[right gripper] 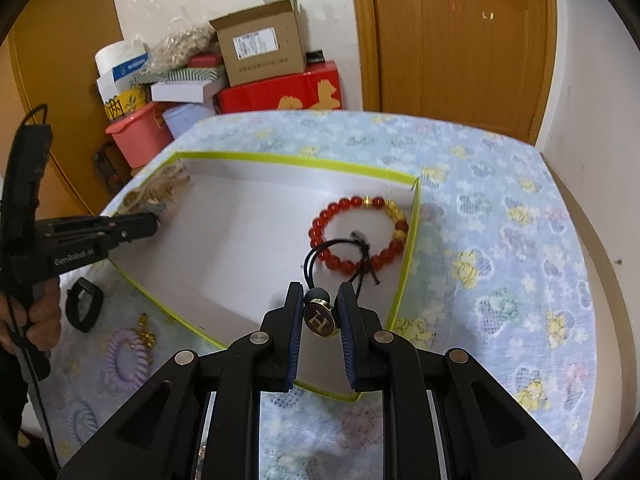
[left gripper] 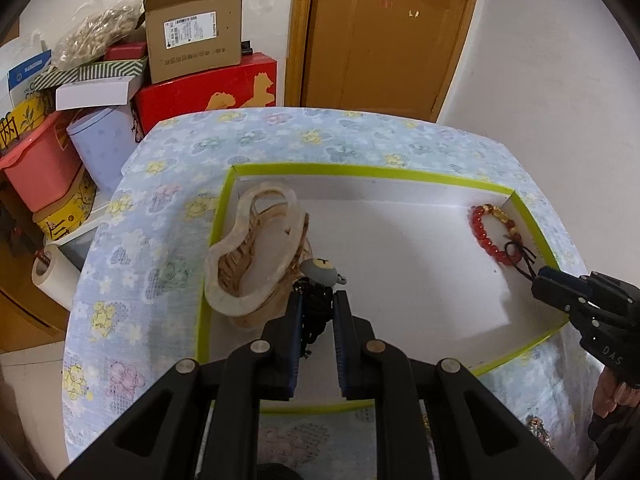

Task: Organize jewelry
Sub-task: 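Carry both hair ties into the green box and open both tools, then withdraw both open tools from the box back over the table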

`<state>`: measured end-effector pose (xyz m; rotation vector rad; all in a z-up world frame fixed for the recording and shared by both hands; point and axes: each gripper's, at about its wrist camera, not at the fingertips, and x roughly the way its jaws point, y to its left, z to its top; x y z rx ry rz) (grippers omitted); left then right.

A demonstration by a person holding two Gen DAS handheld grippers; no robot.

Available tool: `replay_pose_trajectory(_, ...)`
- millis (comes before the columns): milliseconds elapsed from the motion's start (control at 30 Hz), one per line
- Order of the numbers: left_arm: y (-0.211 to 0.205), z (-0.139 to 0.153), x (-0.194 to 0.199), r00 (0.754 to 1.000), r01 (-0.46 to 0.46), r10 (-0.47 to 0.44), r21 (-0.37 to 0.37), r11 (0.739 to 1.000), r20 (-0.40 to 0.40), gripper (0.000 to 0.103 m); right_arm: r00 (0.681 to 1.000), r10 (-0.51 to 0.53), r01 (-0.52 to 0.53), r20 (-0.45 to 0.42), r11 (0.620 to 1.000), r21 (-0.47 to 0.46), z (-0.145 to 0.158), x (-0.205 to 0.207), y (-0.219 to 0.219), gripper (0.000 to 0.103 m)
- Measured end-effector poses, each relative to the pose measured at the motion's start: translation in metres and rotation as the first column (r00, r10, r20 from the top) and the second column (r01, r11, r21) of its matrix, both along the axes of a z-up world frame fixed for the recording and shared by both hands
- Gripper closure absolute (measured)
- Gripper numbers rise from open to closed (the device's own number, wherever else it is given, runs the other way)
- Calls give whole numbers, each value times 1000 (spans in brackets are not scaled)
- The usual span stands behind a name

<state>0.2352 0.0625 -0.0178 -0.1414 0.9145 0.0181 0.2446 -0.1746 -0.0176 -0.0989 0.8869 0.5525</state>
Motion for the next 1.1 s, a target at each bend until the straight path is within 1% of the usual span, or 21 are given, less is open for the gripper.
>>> replay_pose_trajectory(133, -4, -4, -1, 1000, 12, -12, 2, 1000, -8, 87, 1000, 1, -1, -8, 1000, -10, -1, 0, 1, 84)
replay_pose_trajectory(233, -6, -5, -1, 1000, 13, -13, 2, 1000, -10, 87, 1000, 3, -3, -12, 999, -36, -1, -1, 3, 83)
replay_pose_trajectory(333, -8, -5, -2, 1000, 18, -18, 13, 1000, -11, 86, 1000, 3, -4, -20, 999, -38, -1, -1, 4, 77)
replay_pose_trajectory(400, -10, -5, -3, 1000, 28, -28, 18, 999, -13, 85, 1000, 7, -7, -16, 999, -36, 1, -3, 4, 71)
replay_pose_trajectory(467, -11, -3, -5, 999, 31, -31, 24, 999, -11, 81, 1000, 12, -12, -9, 999, -30, 4, -6, 5, 60)
replay_pose_trajectory(500, -12, -3, -6, 999, 32, -32, 26, 999, -6, 77, 1000, 14, -14, -3, 999, -29, 6, -9, 5, 59)
replay_pose_trajectory(633, -14, 5, -15, 999, 33, -33, 27, 999, 17, 72, 1000, 18, -17, 11, 1000, -15, 13, -21, 2, 59)
replay_pose_trajectory(800, -15, 17, -36, 999, 12, -14, 37, 999, 46, 71, 1000, 2, -2, 20, 1000, 1, 21, -44, -7, 59)
replay_pose_trajectory(967, -21, 34, -72, 996, -17, 12, 59, 998, 86, 71, 999, -17, 16, 36, 1000, 21, 33, -79, -21, 59)
replay_pose_trajectory(1100, -25, 43, -102, 994, -37, 31, 51, 998, 102, 71, 999, -21, 19, 41, 999, 32, 40, -108, -28, 59)
